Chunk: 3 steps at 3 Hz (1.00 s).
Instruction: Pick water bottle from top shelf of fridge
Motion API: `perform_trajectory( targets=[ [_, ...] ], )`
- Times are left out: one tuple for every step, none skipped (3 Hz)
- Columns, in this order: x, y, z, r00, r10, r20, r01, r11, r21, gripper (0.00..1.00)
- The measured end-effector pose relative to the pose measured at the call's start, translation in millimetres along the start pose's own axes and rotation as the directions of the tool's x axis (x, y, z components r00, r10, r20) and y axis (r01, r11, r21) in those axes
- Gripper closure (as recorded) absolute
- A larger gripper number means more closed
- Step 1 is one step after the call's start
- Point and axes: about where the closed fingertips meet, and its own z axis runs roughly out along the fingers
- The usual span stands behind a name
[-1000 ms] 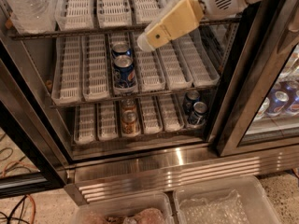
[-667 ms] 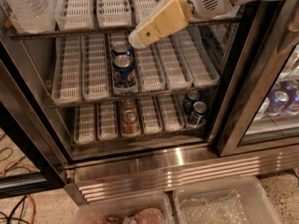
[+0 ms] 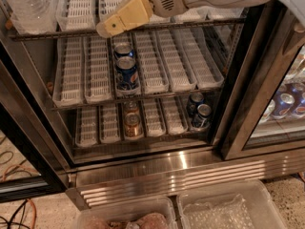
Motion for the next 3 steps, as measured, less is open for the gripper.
perform_trajectory(
  targets=[
    [-20,8,47,0.999,-0.022,0.042,0.025,0.9978,-0.062,0.0],
    [-24,12,55,0.999,-0.027,0.048,0.03,0.9967,-0.075,0.0],
    [-23,10,62,0.996,-0.018,0.083,0.025,0.9953,-0.093,0.0]
  ],
)
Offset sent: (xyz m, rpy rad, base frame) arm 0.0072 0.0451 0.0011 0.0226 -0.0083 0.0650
